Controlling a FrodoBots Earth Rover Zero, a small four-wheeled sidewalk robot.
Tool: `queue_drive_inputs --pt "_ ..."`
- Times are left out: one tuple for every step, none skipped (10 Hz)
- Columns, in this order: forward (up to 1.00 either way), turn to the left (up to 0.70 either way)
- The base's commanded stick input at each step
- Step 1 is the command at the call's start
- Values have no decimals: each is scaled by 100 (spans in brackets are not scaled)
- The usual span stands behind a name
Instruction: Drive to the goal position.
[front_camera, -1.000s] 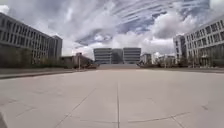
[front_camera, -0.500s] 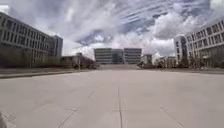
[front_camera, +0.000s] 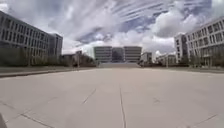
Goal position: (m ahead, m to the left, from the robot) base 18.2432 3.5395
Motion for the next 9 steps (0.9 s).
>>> queue_drive_inputs --pt "100 0" --pt "100 0" --pt "100 0" --pt "100 0" --pt "100 0" --pt "100 0" --pt "100 0" --pt "100 0" --pt "100 0"
